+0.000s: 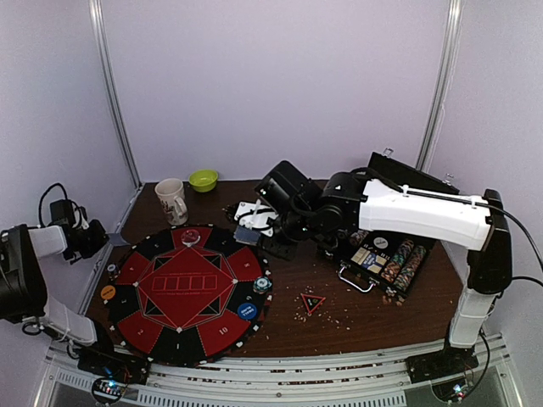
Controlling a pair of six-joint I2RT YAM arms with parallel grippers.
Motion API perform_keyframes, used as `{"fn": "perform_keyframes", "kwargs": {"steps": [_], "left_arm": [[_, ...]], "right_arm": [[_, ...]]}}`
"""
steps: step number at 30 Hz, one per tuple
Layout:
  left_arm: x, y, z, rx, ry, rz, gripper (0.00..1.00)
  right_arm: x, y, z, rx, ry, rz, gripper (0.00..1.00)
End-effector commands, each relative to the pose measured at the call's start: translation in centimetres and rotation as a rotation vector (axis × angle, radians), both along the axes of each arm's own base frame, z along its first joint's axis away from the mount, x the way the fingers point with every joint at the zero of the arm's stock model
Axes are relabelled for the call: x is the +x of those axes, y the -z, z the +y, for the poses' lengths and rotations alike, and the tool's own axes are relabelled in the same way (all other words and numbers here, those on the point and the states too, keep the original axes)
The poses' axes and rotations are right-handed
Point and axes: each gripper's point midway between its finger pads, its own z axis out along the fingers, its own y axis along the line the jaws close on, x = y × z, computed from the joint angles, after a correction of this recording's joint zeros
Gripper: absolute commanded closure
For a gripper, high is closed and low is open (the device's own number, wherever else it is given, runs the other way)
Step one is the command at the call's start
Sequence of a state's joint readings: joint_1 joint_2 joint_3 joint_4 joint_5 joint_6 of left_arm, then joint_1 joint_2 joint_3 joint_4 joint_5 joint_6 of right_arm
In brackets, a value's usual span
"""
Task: Distribute texas hold em gaming equipment
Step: Distribute the poker card in the big blind area.
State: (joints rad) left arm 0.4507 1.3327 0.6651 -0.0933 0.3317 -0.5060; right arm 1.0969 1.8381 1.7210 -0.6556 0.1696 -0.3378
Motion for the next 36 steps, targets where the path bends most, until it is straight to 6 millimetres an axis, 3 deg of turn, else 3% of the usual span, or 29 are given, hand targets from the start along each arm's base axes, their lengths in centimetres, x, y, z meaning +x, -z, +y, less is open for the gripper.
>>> {"fn": "perform_keyframes", "kwargs": {"steps": [1,8,14,23,26,33,36], "left_arm": [[3.5,-3.6,1.0,0.189,0.204,-0.041,1.0],[3.5,-1.6,-1.0,0.178,0.441,0.036,1.0],[2.6,-1.4,-1.7,0.184,0.489,0.052,1.0],[3.2,1.8,-2.6,0.049,0.51,0.082,1.0],[3.4,2.9,-2.4,0.031,0.494,0.102,1.0],[3.2,5.1,0.9,0.076,0.395,0.208,1.0],[3.1,5.8,1.3,0.084,0.387,0.236,1.0]], "right_arm": [[0.0,-1.5,-0.3,0.04,-0.004,-0.006,0.61],[0.6,-3.0,-0.5,0.067,0.006,-0.009,0.6],[1.0,-3.6,-0.9,0.089,0.013,-0.001,0.61],[1.0,-3.3,-1.1,0.086,0.011,0.004,0.61],[0.9,-3.4,-1.1,0.086,0.01,0.005,0.61],[0.9,-3.5,-1.1,0.086,0.012,0.007,0.61],[1.0,-3.6,-1.0,0.086,0.011,0.004,0.61]]}}
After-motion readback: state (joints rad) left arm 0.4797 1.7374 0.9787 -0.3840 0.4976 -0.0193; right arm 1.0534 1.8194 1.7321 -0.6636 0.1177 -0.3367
